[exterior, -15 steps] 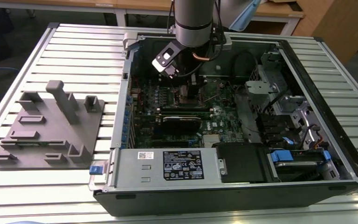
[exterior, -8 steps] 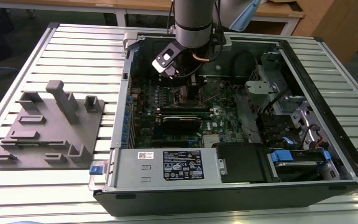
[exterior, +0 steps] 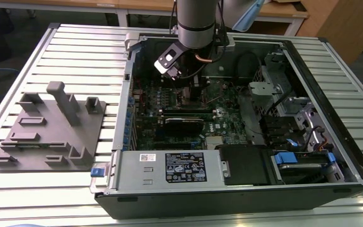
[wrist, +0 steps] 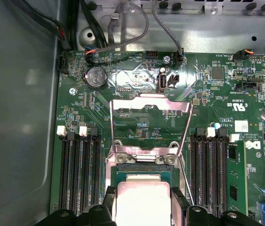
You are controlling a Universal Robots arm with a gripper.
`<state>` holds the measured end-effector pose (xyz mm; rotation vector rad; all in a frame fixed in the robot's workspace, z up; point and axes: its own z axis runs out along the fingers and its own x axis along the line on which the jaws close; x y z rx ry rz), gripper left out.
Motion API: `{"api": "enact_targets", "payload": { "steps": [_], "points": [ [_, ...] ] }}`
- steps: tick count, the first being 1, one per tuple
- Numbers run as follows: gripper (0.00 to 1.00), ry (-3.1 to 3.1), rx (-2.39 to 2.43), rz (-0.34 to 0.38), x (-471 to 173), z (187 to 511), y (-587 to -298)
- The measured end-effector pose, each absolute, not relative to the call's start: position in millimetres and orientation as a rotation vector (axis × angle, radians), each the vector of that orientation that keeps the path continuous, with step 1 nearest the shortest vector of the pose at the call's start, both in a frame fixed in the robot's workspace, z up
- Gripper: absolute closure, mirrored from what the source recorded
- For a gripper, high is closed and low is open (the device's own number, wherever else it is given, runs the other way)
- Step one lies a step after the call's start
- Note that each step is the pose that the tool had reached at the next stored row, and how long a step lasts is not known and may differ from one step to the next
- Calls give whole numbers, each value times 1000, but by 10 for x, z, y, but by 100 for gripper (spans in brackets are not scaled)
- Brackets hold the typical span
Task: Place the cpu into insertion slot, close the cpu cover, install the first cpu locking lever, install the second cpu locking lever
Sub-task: 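Place the cpu into insertion slot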
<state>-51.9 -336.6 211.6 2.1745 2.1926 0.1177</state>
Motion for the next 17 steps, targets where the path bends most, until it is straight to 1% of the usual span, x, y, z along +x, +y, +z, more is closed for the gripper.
{"api": "enact_targets", "payload": {
  "steps": [9, 17],
  "points": [
    [46, 2198, 2180, 107, -519, 2112, -3366],
    [46, 2198, 2180, 107, -519, 2040, -3366]
  ]
}}
